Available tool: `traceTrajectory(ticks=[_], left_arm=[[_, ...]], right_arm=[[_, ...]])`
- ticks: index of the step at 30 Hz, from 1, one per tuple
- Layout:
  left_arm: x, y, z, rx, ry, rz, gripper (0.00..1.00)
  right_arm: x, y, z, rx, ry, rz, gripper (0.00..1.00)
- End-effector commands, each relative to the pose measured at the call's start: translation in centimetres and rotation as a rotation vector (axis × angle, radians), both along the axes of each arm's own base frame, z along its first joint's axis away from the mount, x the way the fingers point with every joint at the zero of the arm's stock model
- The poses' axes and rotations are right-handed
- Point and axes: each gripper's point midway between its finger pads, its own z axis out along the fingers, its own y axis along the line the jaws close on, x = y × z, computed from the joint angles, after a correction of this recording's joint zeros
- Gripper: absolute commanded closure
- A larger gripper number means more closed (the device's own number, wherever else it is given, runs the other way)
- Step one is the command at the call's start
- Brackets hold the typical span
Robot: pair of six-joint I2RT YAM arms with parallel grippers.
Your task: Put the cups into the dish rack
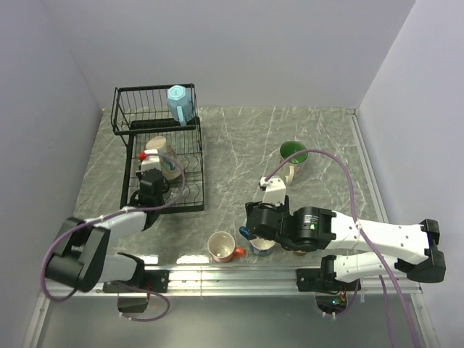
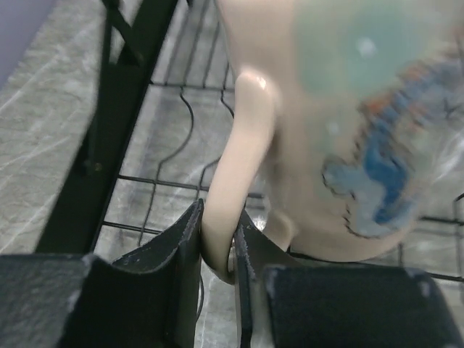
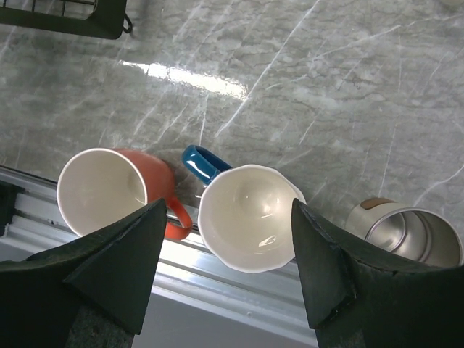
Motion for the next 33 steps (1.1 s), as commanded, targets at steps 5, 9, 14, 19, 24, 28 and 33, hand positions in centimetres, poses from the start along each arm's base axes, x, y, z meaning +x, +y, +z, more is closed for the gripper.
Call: traceTrajectory(ticks=[5, 9, 14, 19, 24, 28, 33], left_arm=[[0.1, -1.2, -4.2, 0.100, 0.236, -0.094, 0.70], [0.4, -1.2, -4.1, 0.109, 0.231, -0.091, 0.34], [0.9, -1.6, -4.0, 0.102, 0.234, -0.101, 0.30], [1.0, -1.6, -2.6, 0.098, 0.224, -0.090, 0.24], [1.4, -4.5, 1.2, 0.010, 0.141, -0.241, 0.04], [1.4, -6.4, 1.2, -0.035, 0.166, -0.334, 0.01], [1.1, -7.1, 0.8, -0.044, 0.219, -0.378, 0.17]], right_arm=[[0.4, -0.1, 0.2, 0.038, -0.008, -0.058, 0.24], [0.3, -0.4, -0.3, 0.044, 0.001, -0.073, 0.24], [0.3, -0.6, -0.6, 0.043, 0.010, -0.093, 0.24], [0.3, -0.7, -0.8, 0.039, 0.007, -0.101, 0.24], [0.5, -0.5, -0.9, 0.048, 0.001, -0.105, 0.24], [0.7, -0.1, -0.8, 0.048, -0.007, -0.105, 0.25], [1.2, 0.1, -0.2, 0.038, -0.033, -0.104, 0.24]])
